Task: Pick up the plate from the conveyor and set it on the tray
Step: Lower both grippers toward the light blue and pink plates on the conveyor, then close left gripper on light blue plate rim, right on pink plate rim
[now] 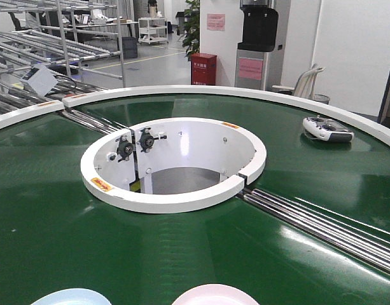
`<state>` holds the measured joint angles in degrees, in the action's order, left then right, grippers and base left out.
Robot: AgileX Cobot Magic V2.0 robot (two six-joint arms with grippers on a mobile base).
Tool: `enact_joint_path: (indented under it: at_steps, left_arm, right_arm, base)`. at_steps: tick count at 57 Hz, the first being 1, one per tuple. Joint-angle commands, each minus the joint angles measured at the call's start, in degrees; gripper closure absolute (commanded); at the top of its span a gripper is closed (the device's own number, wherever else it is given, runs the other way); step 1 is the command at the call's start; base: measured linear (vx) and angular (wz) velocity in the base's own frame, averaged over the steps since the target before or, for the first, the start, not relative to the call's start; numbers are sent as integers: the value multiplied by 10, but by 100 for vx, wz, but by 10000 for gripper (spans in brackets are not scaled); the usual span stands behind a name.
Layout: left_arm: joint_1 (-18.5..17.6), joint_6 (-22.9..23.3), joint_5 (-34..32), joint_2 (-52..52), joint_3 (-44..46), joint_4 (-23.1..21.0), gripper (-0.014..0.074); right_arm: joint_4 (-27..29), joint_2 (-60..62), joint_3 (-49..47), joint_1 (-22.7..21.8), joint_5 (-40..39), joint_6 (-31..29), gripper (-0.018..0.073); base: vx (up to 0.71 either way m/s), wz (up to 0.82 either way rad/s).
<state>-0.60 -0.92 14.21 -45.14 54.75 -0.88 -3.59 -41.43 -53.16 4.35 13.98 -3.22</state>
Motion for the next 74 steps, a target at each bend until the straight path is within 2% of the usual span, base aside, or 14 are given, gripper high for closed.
enact_joint_path:
  at_steps: [1,7,12,17,25,28,33,38,42,50,56,62,74]
  left_arm:
    - [1,-1,-46,-12,22,0,590]
    - [1,-1,-46,-15,22,0,558]
    - [1,-1,-46,-15,22,0,489]
    - [1,-1,-43,-14,22,0,387]
    - [1,-1,-30,-14,22,0,199]
    - [1,-1,-28,-15,22,0,141]
    - [1,-1,-27,-15,22,0,97]
    - [0,-1,1,-15,22,0,91]
    - [0,-2,40,-16,22,0,92]
    - [0,-2,116,-49,22,0,92]
    - [0,-2,181,-102,22,0,92]
    - [0,-2,246,-180,22,-2,92]
    - [0,-5,253,-311,22,-13,92]
  right_arm:
    - [2,-20,-17,-3,-45,-6,564]
    - [18,-30,-17,-3,-45,-6,525]
    - [20,-30,-17,-3,-45,-6,452]
    - [20,-30,-17,-3,-45,-7,330]
    - [20,-36,-17,-3,-39,-7,73]
    - [20,-42,-17,-3,-42,-7,10]
    - [20,-51,-17,-2,-42,-7,-72]
    - [41,-65,-17,22,-31,12,-80]
    - [36,-89,-18,76,4,7,-65]
    - [20,-188,-58,164,151,8,-27]
    - [16,-265,-104,178,229,49,-17]
    - [15,-335,-137,179,255,80,-17]
    - [30,-432,-147,179,269,86,-17]
  base:
    - [0,0]
    - [0,0]
    - [0,0]
    - [0,0]
    - [0,0]
    - [0,0]
    - [0,0]
    - [0,0]
    - [0,0]
    - [0,0]
    - [0,0]
    - [0,0]
    - [0,0]
